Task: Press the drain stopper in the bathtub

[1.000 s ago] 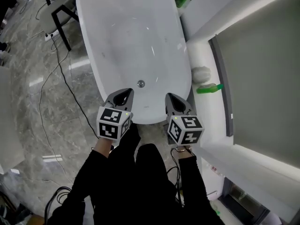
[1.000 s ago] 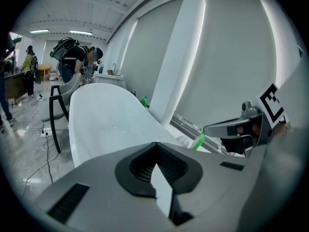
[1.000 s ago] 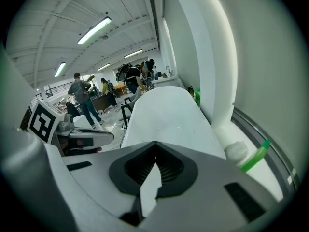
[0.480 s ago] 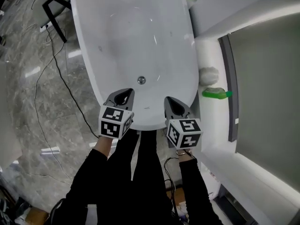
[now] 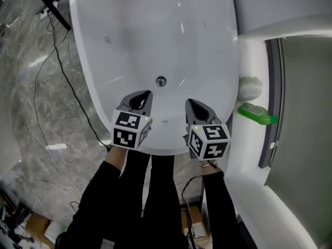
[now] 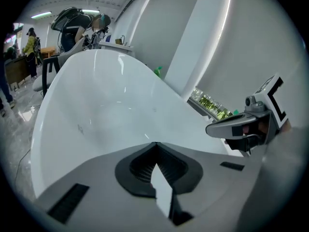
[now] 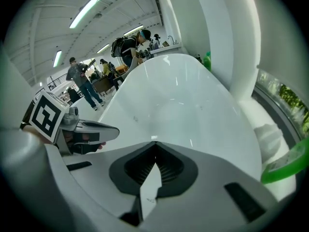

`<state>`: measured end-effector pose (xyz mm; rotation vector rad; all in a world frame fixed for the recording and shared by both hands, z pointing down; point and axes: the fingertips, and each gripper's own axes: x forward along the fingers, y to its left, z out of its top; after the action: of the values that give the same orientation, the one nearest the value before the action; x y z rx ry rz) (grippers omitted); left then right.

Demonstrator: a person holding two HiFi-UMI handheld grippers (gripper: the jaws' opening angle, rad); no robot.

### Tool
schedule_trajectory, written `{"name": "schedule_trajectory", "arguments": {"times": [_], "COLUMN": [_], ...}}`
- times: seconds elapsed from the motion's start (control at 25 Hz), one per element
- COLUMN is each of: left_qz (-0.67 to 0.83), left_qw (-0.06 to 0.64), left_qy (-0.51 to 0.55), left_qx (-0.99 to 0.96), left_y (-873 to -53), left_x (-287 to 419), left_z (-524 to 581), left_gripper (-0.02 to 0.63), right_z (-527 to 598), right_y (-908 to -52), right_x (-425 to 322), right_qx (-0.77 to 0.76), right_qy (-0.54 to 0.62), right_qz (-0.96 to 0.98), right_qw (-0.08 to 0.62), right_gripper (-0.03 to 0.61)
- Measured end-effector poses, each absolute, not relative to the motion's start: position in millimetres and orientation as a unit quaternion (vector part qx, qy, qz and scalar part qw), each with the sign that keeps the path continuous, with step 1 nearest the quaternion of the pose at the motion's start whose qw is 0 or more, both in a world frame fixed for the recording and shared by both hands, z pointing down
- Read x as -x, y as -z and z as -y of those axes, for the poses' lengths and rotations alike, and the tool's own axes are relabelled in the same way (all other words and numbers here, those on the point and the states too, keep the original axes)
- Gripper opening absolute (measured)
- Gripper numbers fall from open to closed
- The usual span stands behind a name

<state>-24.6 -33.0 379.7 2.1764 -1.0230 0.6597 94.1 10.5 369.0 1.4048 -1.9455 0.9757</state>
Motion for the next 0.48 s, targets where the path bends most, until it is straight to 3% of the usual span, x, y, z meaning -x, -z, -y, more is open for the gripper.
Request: {"name": "schedule_trajectory", "arguments": {"times": [0.48], "left_qz": [0.420], "left_qw": [0.362], "left_qy": [-0.273], "left_qx": [-0.786], "left_y": [-478.2], "left_x": [11.7], "left_z": [49.2], "left_gripper": [0.003], "right_z": [11.7], "right_y": [-474.2], "right_x": [-85.2], "right_qx": [-0.460], "right_qy": [-0.403], "right_qz": [0.730], "right_qw": [0.307], "right_gripper": [0.002]}}
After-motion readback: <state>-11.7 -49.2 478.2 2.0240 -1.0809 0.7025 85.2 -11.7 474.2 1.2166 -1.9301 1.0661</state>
